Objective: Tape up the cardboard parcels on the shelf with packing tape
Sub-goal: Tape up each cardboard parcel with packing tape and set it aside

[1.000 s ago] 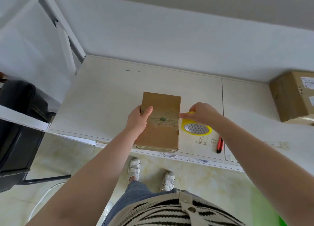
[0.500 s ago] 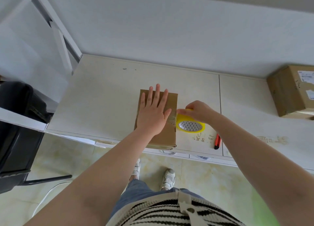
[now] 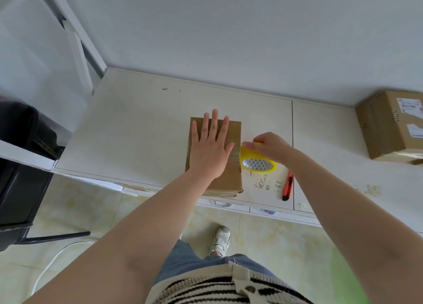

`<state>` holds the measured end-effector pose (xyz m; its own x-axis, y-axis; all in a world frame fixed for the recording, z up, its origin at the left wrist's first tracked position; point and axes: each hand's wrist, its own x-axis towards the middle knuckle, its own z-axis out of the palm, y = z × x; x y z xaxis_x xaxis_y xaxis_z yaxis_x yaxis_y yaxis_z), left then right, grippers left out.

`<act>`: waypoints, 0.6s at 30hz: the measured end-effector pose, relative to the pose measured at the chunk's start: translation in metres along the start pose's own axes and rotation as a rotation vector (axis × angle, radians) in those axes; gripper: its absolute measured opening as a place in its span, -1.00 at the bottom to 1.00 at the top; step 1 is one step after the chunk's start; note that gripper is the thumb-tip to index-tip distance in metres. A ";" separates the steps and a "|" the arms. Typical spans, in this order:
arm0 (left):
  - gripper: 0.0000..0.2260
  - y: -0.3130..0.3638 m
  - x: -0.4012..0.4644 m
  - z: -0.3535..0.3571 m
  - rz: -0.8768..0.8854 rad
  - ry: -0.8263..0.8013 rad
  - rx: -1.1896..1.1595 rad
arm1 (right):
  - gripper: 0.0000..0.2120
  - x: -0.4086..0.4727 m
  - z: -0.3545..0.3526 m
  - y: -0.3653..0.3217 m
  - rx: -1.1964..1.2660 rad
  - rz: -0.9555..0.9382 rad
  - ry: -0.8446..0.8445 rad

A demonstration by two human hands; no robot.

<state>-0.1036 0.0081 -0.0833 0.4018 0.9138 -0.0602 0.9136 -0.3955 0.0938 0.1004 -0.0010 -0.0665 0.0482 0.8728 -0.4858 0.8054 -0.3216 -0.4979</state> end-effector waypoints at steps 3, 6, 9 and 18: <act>-0.42 0.009 -0.001 -0.003 -0.011 0.021 0.032 | -0.49 -0.007 0.002 0.010 0.080 -0.003 0.029; -0.44 0.020 -0.001 -0.004 -0.074 -0.037 -0.074 | -0.53 -0.007 0.006 0.009 0.058 -0.003 0.046; -0.39 0.020 -0.003 -0.001 -0.092 -0.031 -0.091 | -0.59 -0.007 -0.001 0.002 -0.071 0.015 0.056; -0.38 0.011 -0.001 0.000 -0.015 -0.029 -0.033 | -0.38 -0.002 -0.007 0.002 -0.226 0.003 0.037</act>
<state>-0.0936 0.0029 -0.0821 0.3899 0.9164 -0.0902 0.9173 -0.3780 0.1251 0.1064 -0.0004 -0.0615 0.0687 0.8863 -0.4579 0.9170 -0.2369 -0.3209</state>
